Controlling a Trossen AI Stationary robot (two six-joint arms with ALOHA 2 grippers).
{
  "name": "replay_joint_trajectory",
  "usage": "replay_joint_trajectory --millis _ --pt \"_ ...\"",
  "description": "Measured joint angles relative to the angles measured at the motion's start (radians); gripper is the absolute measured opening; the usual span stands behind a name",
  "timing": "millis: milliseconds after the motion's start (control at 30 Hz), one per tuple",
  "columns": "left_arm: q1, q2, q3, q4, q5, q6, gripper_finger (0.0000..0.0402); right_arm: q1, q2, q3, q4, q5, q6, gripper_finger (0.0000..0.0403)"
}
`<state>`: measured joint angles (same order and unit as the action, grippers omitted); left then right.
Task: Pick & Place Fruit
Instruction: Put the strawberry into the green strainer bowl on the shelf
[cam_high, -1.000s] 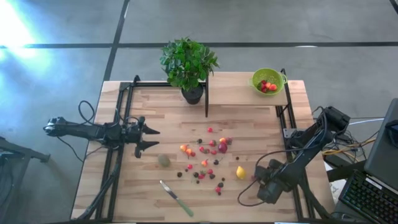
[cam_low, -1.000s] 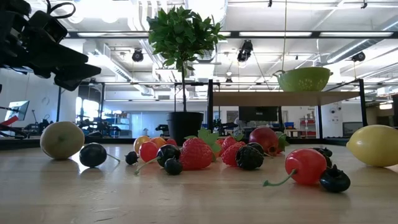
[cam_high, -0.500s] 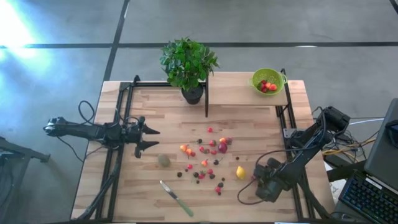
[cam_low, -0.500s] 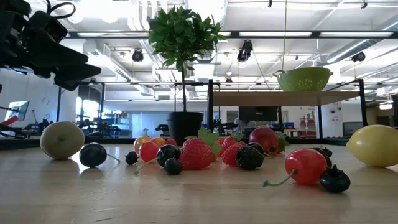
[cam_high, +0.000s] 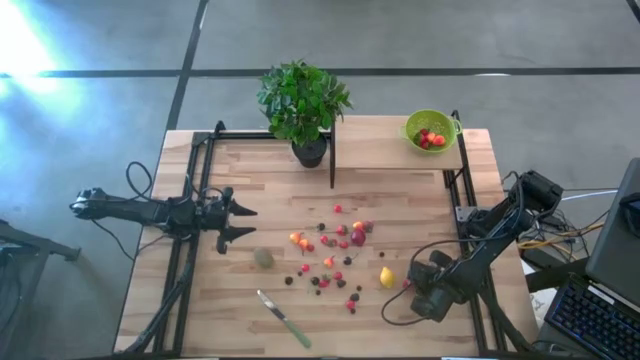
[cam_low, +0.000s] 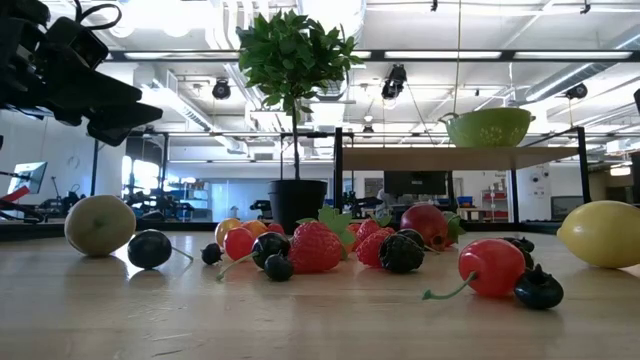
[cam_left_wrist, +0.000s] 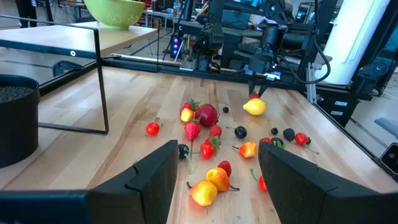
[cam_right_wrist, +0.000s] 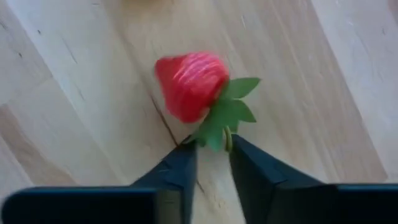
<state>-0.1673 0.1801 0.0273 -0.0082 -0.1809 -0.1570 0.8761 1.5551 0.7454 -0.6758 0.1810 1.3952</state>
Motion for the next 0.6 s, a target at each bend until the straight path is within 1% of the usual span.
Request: replay_joint_trajectory --millis 100,167,333,400,500,600 --pt "0.0 0.0 0.0 0.0 0.0 0.0 0.0229 0.0 0.0 0.001 0.002 -0.018 -0.012 0.0026" --pt "0.0 0.0 0.0 0.0 0.0 0.0 0.0229 0.0 0.0 0.002 0.003 -0.026 -0.017 0.0015" --pt "0.0 0.0 0.0 0.0 0.0 0.0 0.0229 -0.001 0.0 0.007 0.001 -0.054 -0.007 0.001" --pt "0.0 0.0 0.0 0.0 0.0 0.0 0.0229 -0.001 -0.001 0.011 0.0 -0.084 -0.003 0.0012" --pt "0.0 0.0 0.0 0.0 0.0 0.0 0.0229 0.002 -0.001 0.019 0.005 -0.122 -0.002 0.0028" --pt "0.0 0.0 0.0 0.0 0.0 0.0 0.0229 0.002 -0.002 0.02 0.006 -0.12 -0.004 0.0053"
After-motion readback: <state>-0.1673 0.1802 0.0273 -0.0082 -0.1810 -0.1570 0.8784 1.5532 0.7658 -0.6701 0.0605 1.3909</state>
